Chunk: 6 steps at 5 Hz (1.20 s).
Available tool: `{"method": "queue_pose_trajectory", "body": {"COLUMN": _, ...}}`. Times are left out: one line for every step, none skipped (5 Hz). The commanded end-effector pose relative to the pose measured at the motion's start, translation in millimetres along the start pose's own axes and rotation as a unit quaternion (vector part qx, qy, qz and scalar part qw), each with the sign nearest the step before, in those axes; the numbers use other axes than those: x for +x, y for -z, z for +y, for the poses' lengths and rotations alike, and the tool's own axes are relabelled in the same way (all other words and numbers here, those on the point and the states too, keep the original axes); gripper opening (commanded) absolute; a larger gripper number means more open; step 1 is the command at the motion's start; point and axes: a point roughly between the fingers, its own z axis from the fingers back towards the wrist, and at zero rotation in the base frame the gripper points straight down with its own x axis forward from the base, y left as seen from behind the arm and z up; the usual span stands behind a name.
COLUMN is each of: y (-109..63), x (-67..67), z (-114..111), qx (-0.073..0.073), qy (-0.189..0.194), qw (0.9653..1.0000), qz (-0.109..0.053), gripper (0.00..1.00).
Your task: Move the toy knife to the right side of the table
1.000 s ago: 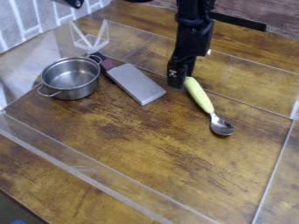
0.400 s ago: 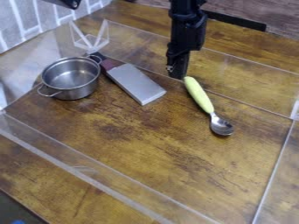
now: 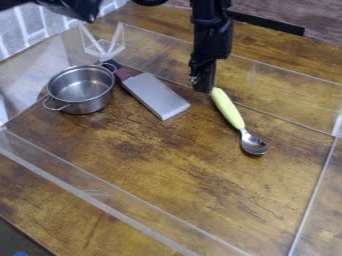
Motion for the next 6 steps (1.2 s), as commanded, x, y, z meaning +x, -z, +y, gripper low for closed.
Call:
{"method": "queue_pose_trajectory", "body": {"y": -30.6, "x": -7.7, "z": 5.7, "qx": 0.022, "qy": -0.008, "qw": 0.9995, "qz": -0.020, "gripper": 0.00}}
{"method": "queue_pose_trajectory", "body": {"y": -32.1, "x": -6.4, "z": 5.1, "qx": 0.012, "qy": -0.007, "qw": 0.9994, "qz": -0.031, "gripper": 0.00}}
{"method": "queue_pose_trajectory", "body": {"y": -30.5, "x": -4.8, "z": 5.0, "qx": -0.003, "qy": -0.002, "qw": 0.9992, "qz": -0.040, "gripper": 1.00}}
{"method": "queue_pose_trajectory", "body": {"y": -31.8, "x": -4.2, "z": 4.4, "qx": -0.015, "qy": -0.002, "qw": 0.9987, "qz": -0.048, "gripper": 0.00}}
{"method": "queue_pose_trajectory", "body": {"y": -32.5, "x": -5.1, "z": 4.7, "qx": -0.028, "qy": -0.001, "qw": 0.9982, "qz": -0.053, "gripper": 0.00}}
{"method": "queue_pose_trajectory", "body": {"y": -32.7, "x": -5.1, "z": 4.3, "qx": -0.040, "qy": -0.001, "qw": 0.9973, "qz": -0.061, "gripper": 0.00}}
